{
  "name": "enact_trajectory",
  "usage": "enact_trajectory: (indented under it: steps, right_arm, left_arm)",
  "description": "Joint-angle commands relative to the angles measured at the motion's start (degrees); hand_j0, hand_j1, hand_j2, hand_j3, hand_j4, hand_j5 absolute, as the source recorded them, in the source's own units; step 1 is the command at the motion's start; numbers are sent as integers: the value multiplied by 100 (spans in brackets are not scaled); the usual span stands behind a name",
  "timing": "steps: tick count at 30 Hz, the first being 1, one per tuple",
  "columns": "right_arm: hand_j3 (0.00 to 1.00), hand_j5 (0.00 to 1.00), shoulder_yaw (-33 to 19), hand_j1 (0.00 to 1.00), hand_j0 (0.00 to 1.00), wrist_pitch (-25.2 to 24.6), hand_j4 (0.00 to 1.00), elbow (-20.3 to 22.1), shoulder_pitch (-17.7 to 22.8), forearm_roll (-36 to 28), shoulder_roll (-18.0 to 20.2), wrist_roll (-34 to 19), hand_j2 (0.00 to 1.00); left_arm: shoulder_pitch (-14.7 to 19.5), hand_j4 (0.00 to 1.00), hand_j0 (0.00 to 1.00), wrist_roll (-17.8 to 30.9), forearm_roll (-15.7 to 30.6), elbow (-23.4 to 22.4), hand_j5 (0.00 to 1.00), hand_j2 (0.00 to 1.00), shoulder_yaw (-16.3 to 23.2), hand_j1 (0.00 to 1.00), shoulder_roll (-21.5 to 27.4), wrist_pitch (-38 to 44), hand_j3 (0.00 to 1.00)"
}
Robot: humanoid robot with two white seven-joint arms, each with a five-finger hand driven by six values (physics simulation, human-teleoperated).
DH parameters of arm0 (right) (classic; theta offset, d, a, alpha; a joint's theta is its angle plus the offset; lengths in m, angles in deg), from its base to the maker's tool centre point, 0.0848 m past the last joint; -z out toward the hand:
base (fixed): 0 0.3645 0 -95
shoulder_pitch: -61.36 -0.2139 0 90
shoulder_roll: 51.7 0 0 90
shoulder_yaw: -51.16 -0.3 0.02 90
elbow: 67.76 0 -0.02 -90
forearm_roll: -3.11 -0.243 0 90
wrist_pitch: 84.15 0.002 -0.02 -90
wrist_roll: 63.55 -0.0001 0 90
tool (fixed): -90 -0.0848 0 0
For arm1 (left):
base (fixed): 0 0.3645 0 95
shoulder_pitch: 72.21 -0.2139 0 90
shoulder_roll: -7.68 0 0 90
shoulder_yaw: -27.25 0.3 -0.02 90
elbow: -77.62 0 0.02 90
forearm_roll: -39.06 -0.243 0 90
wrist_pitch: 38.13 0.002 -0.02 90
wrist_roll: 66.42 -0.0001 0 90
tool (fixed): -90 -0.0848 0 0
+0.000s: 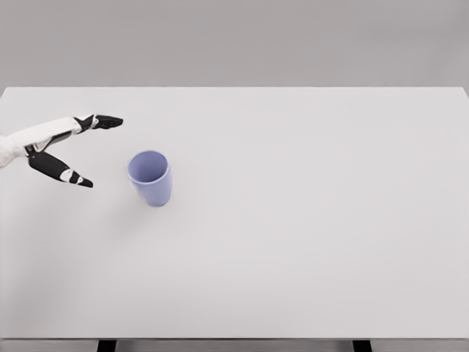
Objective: Flip the cup with left arm and place it on the table
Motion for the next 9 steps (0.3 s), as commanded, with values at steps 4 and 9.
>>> enact_trajectory:
  steps: [4,9]
  right_arm:
    - [100,100,1,100,100,1,100,0,-9,-1,0,-2,100]
    - [100,100,1,100,100,1,100,0,-9,-1,0,-2,100]
  left_arm:
    - [0,100,100,-1,-102,-83,100,100,-7,100,-37,9,100]
    - [-9,100,100,-1,-102,-92,100,100,-7,100,-46,9,100]
